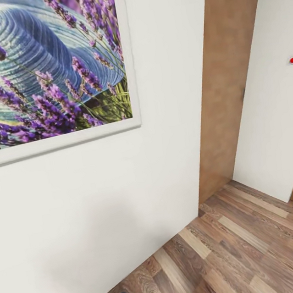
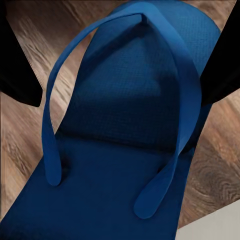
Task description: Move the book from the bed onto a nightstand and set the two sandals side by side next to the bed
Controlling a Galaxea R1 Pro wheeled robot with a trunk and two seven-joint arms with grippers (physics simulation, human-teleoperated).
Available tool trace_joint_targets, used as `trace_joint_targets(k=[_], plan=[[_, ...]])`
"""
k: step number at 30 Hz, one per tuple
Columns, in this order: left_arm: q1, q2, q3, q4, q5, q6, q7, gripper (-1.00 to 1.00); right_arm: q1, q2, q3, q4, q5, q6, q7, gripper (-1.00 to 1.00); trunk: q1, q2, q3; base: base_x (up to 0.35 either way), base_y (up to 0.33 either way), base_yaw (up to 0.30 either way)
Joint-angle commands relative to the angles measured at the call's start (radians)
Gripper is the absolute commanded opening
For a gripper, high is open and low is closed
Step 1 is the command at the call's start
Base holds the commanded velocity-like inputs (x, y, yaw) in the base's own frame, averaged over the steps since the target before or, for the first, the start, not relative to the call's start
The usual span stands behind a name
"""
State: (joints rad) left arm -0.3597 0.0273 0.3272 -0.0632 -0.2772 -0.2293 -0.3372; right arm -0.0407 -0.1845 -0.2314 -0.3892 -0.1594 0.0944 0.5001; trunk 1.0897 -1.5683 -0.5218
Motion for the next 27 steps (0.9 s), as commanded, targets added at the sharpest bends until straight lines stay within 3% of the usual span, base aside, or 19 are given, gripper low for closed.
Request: trace_joint_targets(k=[1,27], plan=[[-0.001,0.000,0.009,0.000,-0.010,-0.004,-0.003,-1.00,-0.001,0.000,-0.005,0.000,-0.010,0.010,0.006,1.00,0.000,0.000,-0.001,0.204,0.000,-0.241],[0.000,0.000,0.008,0.000,-0.010,-0.005,-0.003,-1.00,-0.001,0.000,-0.005,0.000,-0.010,0.010,0.005,1.00,0.000,0.000,-0.001,0.015,0.000,-0.241]])
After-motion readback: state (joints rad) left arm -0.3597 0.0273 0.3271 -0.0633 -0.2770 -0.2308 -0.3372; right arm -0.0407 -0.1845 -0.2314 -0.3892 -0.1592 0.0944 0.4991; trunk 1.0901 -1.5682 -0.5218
